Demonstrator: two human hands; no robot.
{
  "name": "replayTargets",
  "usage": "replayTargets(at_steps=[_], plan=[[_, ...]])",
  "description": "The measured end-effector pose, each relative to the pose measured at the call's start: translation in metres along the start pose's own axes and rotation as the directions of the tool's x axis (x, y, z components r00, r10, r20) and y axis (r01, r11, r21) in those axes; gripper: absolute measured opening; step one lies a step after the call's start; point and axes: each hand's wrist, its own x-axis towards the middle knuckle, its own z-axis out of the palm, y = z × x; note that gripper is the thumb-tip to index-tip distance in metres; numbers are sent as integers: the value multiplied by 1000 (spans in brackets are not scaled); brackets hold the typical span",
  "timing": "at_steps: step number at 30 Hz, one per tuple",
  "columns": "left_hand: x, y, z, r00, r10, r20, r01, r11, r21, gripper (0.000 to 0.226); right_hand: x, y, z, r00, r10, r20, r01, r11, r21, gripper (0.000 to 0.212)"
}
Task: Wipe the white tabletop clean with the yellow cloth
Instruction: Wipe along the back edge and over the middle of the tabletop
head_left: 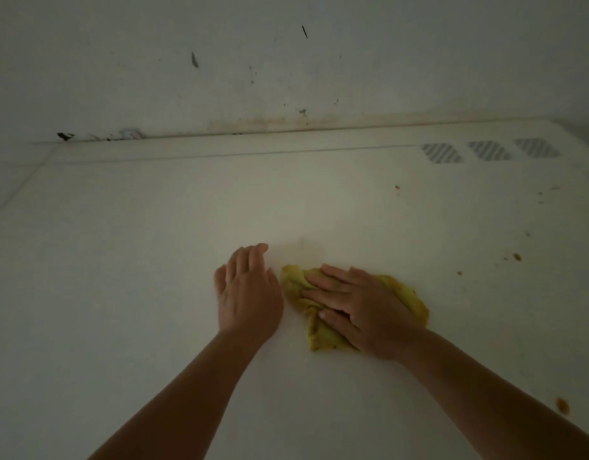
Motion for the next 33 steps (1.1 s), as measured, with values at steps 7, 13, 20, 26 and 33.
replayTargets(at_steps=[7,13,20,26,33], plan=[[62,25,29,989,-147,-28,146,988,-46,46,70,51,-20,1000,-20,-17,21,1000,18,48],[85,27,41,986,-163,-26,165,984,63,44,133,93,-29,999,-10,-43,11,1000,21,54],[122,33,57,990,-129,-56,136,982,134,55,213,135,-40,994,31,-109,-32,999,-6,45],[157,37,61,992,-122,-43,127,978,166,49,262,161,-43,986,86,-146,-96,994,-61,42],[164,32,63,993,-115,-25,118,980,162,51,290,184,-47,950,226,-216,-243,968,-57,42]])
